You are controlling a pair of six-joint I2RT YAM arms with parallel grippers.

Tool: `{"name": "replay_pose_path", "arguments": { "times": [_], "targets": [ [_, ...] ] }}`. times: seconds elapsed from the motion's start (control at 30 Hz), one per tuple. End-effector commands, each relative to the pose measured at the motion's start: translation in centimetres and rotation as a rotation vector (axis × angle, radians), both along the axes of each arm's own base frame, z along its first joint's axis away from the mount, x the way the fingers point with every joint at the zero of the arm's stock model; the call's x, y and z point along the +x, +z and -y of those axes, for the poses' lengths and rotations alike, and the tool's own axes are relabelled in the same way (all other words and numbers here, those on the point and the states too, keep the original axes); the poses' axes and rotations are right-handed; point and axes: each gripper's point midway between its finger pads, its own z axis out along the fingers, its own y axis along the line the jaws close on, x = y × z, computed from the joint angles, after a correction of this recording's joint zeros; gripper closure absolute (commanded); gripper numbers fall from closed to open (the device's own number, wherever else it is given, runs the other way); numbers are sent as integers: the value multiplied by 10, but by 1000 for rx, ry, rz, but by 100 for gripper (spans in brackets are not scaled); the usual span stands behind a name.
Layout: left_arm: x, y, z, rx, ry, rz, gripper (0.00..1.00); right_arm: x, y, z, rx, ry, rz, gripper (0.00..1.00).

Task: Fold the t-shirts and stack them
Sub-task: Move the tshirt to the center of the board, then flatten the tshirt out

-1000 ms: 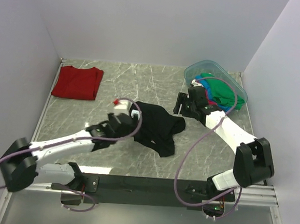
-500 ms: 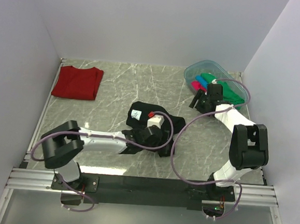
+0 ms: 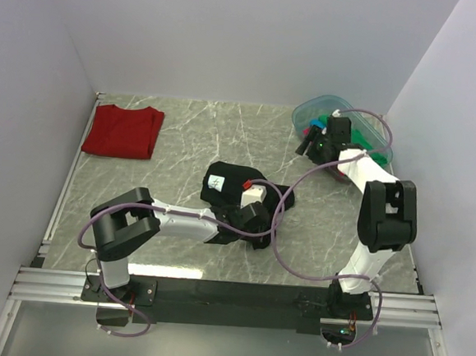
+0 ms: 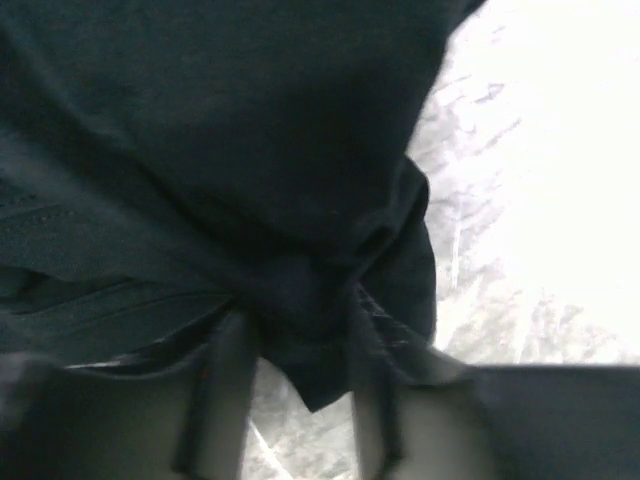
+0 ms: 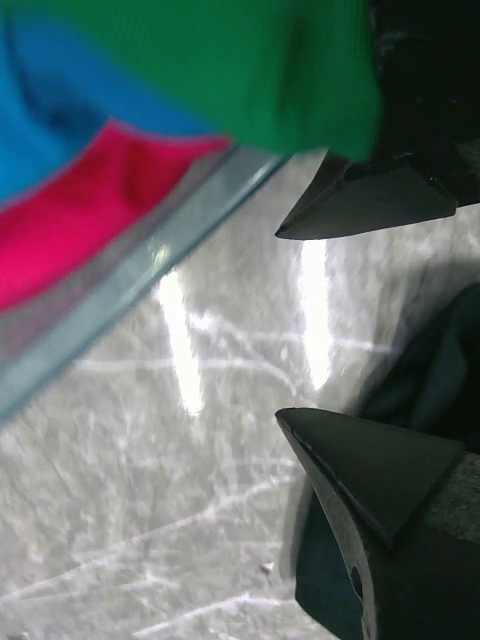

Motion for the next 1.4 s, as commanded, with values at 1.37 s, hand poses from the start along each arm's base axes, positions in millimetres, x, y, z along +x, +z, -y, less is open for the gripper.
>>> {"name": "replay_pose_path", "arguments": {
  "times": [1.37],
  "targets": [
    [76, 258, -132, -189, 186, 405, 99, 87, 142, 6, -119, -22, 379, 24]
  ]
}}
